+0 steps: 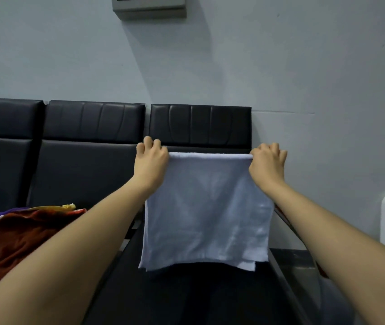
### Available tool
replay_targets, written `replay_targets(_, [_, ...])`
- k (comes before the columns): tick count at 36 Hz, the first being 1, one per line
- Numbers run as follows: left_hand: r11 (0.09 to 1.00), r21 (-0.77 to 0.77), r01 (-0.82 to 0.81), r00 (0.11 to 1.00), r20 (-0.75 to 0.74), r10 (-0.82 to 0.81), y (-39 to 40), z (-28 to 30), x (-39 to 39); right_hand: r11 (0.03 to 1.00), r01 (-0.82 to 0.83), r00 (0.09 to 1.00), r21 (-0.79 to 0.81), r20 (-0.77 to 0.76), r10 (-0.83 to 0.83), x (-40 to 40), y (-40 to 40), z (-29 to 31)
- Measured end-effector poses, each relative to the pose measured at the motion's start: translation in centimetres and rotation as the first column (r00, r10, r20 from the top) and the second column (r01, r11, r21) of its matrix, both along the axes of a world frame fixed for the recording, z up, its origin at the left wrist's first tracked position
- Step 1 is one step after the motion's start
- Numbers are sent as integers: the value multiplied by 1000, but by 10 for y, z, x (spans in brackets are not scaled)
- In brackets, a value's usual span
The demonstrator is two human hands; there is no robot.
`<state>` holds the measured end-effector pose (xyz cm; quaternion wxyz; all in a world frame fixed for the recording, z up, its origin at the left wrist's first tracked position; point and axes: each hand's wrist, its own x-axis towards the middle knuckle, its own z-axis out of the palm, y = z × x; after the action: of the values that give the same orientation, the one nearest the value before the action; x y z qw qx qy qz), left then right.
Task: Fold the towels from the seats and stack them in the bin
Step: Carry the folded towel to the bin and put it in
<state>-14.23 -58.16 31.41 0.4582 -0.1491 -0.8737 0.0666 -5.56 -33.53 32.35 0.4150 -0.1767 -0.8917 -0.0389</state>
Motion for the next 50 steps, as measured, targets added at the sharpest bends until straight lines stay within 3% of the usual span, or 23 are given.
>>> replay_targets(5, [993, -85, -77, 996, -42, 73, 0, 13, 5, 996, 88, 996, 12, -28, -88, 7, -1, 10])
replay_targets(11, [986, -114, -125, 989, 64, 133, -1, 9, 8, 999, 54, 997, -8, -56, -54, 9, 2, 2])
replay_targets(16, [980, -98, -171, 984, 36, 175, -2, 1, 10, 998, 28, 999, -64, -36, -31, 9, 4, -3])
replay_targets(21, [984, -122, -131, 956, 246, 158, -1, -9, 5, 990, 34, 999, -135, 26, -31, 11, 8, -12])
replay_targets(24, [984, -125, -123, 973, 180, 145, 4, -11, 4, 986, 32, 998, -163, 61, -22, 9, 9, -21])
replay_targets(25, [983, -135, -127, 957, 244, 157, 5, -14, 0, 985, 36, 997, -168, 74, -24, 9, 9, -23])
replay_targets(31, [992, -33, -124, 956, 262, 128, 3, -28, -12, 972, 104, 989, -212, 129, -78, 6, 17, -32])
replay_targets(35, [968, 228, -105, 920, 391, 8, -2, -27, -10, 954, 126, 991, -272, 70, -111, 5, 26, -36])
replay_targets(38, [937, 324, -131, 905, 425, -20, -6, -29, -14, 912, 83, 996, -403, 6, -88, 3, 34, -42])
replay_targets(45, [719, 684, -120, 827, 469, -309, 7, -47, -24, 744, -6, 996, -668, -70, -55, -14, 32, -66])
replay_targets(47, [589, 795, -145, 782, 457, -423, 12, -52, -26, 678, -24, 995, -735, -83, -55, -17, 31, -69])
replay_targets(50, [316, 922, -225, 703, 378, -602, 20, -61, -30, 539, -73, 991, -839, -122, -56, -28, 27, -80])
